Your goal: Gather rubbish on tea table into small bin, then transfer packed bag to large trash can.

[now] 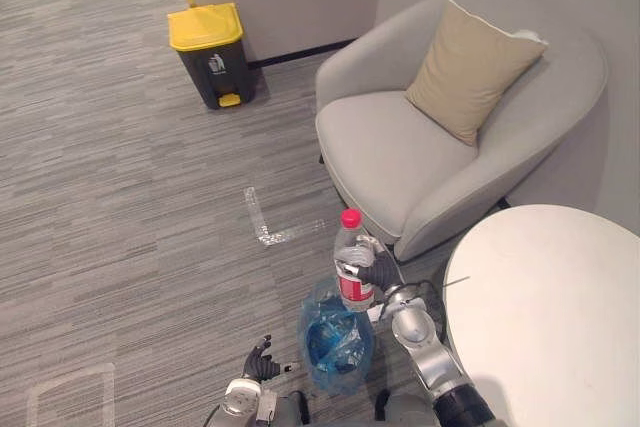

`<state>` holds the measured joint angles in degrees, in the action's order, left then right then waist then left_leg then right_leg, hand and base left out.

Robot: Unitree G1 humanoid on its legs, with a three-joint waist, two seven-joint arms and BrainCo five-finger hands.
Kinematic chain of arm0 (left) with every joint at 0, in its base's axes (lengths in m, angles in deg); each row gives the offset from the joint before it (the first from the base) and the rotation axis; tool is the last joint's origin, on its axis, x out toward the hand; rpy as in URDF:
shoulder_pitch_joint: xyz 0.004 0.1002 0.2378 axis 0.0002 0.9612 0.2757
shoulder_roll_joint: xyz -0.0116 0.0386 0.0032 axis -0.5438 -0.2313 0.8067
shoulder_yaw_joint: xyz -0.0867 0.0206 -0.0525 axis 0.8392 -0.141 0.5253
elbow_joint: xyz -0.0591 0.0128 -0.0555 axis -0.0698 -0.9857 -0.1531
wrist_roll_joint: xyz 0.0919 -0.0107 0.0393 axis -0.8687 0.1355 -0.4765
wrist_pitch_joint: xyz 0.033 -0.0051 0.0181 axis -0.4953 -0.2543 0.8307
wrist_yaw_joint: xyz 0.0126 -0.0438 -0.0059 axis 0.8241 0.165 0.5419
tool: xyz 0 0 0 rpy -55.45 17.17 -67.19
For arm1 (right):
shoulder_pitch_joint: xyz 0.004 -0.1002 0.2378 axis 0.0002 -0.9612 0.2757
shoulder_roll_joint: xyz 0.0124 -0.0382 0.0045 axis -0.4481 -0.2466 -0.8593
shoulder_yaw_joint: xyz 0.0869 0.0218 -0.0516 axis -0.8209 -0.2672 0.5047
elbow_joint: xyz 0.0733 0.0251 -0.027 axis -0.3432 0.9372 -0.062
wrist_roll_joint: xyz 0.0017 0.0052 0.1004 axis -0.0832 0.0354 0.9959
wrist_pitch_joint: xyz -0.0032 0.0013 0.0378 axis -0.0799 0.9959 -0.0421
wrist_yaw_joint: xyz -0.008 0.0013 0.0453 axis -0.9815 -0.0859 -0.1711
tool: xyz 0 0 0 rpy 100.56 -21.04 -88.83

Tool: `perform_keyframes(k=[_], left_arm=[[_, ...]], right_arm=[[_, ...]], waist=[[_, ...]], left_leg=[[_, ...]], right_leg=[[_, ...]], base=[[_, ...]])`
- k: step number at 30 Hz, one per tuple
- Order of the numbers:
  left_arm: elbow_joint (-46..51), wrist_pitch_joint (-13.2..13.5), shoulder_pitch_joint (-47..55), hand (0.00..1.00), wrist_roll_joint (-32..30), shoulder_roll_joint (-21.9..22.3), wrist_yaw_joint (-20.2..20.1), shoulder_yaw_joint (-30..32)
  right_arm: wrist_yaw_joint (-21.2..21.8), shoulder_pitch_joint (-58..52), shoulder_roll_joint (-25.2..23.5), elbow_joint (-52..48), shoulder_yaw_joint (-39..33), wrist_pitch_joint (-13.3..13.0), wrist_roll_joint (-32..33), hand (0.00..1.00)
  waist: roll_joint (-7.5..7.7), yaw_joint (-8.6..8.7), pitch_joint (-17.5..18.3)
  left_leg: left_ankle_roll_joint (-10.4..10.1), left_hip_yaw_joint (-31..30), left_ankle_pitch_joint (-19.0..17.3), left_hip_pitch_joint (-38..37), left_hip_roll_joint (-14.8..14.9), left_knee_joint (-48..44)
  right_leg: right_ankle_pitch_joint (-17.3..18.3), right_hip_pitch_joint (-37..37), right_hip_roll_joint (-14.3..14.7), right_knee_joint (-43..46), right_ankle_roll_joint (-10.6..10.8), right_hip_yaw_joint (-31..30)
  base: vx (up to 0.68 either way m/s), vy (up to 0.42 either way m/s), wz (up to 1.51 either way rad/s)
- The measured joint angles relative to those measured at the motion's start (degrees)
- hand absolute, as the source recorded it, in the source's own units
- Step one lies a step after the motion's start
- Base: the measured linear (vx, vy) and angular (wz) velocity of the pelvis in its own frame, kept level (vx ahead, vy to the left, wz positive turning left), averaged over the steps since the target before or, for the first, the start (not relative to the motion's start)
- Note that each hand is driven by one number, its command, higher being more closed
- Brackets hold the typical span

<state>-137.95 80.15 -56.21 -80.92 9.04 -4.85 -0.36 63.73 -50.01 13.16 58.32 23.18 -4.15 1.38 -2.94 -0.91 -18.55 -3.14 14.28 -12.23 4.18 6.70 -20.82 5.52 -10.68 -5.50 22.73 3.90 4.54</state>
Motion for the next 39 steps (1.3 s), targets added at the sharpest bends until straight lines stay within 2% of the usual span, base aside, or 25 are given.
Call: perform_keyframes(k=[2,4,7,10,14,16,18,22,25,26,31,35,39], left_arm=[[0.1,0.2,-2.4,0.0,1.4,0.9,0.6,0.7],[0.1,0.3,-4.7,0.0,2.5,1.5,0.7,1.1],[0.0,0.6,-6.7,0.0,4.8,1.5,1.8,2.1],[-0.1,0.7,-8.6,0.0,5.9,1.8,1.9,4.1],[1.0,1.2,-13.1,0.0,8.6,4.4,3.2,9.7],[5.6,1.2,-13.6,0.0,9.3,5.5,4.1,10.3],[16.2,1.3,-12.5,0.0,10.2,6.8,4.2,9.5],[28.3,1.9,-11.1,0.0,10.2,8.3,4.0,9.4],[33.6,1.7,-11.4,0.0,10.0,8.4,4.0,10.9],[35.1,1.5,-11.4,0.0,9.6,8.6,4.0,11.3],[40.4,1.2,-11.6,0.0,8.9,9.5,3.9,11.9],[38.8,1.2,-12.6,0.0,8.9,9.8,3.6,13.0],[28.1,1.3,-13.9,0.0,9.0,10.0,4.1,13.7]], right_arm=[[-0.5,4.1,1.4,1.3,0.3,0.1,-1.5,1.0],[-0.6,7.9,3.1,2.8,0.5,0.4,-1.7,1.0],[-1.8,11.9,4.3,6.2,0.8,0.8,-1.7,1.0],[-2.3,14.8,4.6,8.5,1.0,1.0,-1.7,1.0],[-2.8,19.6,5.5,8.3,2.4,1.0,-1.7,1.0],[-2.9,20.7,5.6,7.7,2.8,1.0,-1.7,1.0],[-3.0,20.9,5.6,5.7,3.2,1.2,-3.1,1.0],[-3.4,22.3,6.4,2.8,3.2,1.6,-4.4,1.0],[-4.5,25.8,6.8,1.3,2.4,1.9,-6.1,1.0],[-4.7,26.8,6.9,1.3,1.6,2.4,-6.2,1.0],[-5.1,28.8,7.2,1.4,-1.3,3.4,-6.2,1.0],[-5.1,28.4,7.6,1.8,-2.7,3.6,-6.2,1.0],[-6.6,28.5,6.5,4.4,-5.2,4.1,-8.5,1.0]], waist=[[-2.04,-0.58,-3.5],[-2.98,-0.56,-6.9],[-2.97,-1.1,-7.5],[-3.07,-1.63,-8.1],[-3.54,-2.41,-8.6],[-3.63,-2.76,-8.8],[-3.72,-3.13,-9.0],[-3.67,-5.26,-9.3],[-2.95,-5.47,-9.8],[-2.82,-5.5,-9.9],[-1.83,-5.77,-10.5],[-1.76,-5.77,-10.6],[-1.65,-5.51,-10.5]], left_leg=[[0.0,-0.3,-1.0,5.4,1.2,-5.4],[0.4,-0.5,-1.2,9.2,1.4,-7.9],[1.4,-0.7,-2.6,17.1,1.6,-10.9],[2.1,-0.8,-3.0,22.0,1.7,-14.5],[2.9,-1.2,-6.0,32.5,2.3,-20.9],[3.1,-1.9,-5.9,36.8,2.6,-22.7],[2.7,-2.4,-5.4,41.0,2.8,-23.2],[2.9,-2.8,-3.8,45.9,3.3,-23.4],[3.0,-3.7,-1.2,50.0,2.2,-21.7],[3.6,-4.3,-0.2,51.0,1.7,-21.1],[3.9,-5.7,1.6,54.6,0.5,-19.9],[3.8,-6.1,1.8,56.0,-0.1,-19.9],[3.7,-5.9,1.8,56.2,-0.2,-18.9]], right_leg=[[-0.1,-3.6,0.4,1.5,-0.2,0.1],[-0.1,-7.3,0.2,3.8,-0.2,0.0],[0.0,-15.2,0.0,7.0,-0.2,-0.1],[0.1,-19.1,-0.5,8.6,-0.3,-0.2],[1.2,-27.3,-0.9,10.3,-1.1,0.0],[0.5,-30.6,-1.0,11.0,-1.2,0.5],[-0.1,-33.6,-1.6,10.9,-1.2,1.8],[-1.3,-37.7,-2.1,10.8,-1.9,3.4],[-1.9,-41.6,-3.4,11.1,-2.5,4.9],[-1.9,-42.4,-3.7,11.1,-2.6,5.5],[-1.3,-45.6,-4.9,12.3,-2.5,7.1],[-0.5,-47.1,-5.5,13.1,-2.4,7.1],[-0.6,-47.5,-5.6,12.4,-2.5,7.1]], base=[[-0.13,-0.068,-0.04],[-0.19,-0.045,0.04],[-0.19,-0.01,0.09],[-0.19,0.025,0.0],[-0.23,0.041,0.0],[-0.21,0.022,0.13],[-0.18,-0.004,0.32],[-0.11,-0.026,0.17],[-0.01,-0.013,0.32],[0.03,0.001,0.33],[0.04,0.011,0.26],[0.02,0.003,0.12],[0.0,0.0,0.0]])
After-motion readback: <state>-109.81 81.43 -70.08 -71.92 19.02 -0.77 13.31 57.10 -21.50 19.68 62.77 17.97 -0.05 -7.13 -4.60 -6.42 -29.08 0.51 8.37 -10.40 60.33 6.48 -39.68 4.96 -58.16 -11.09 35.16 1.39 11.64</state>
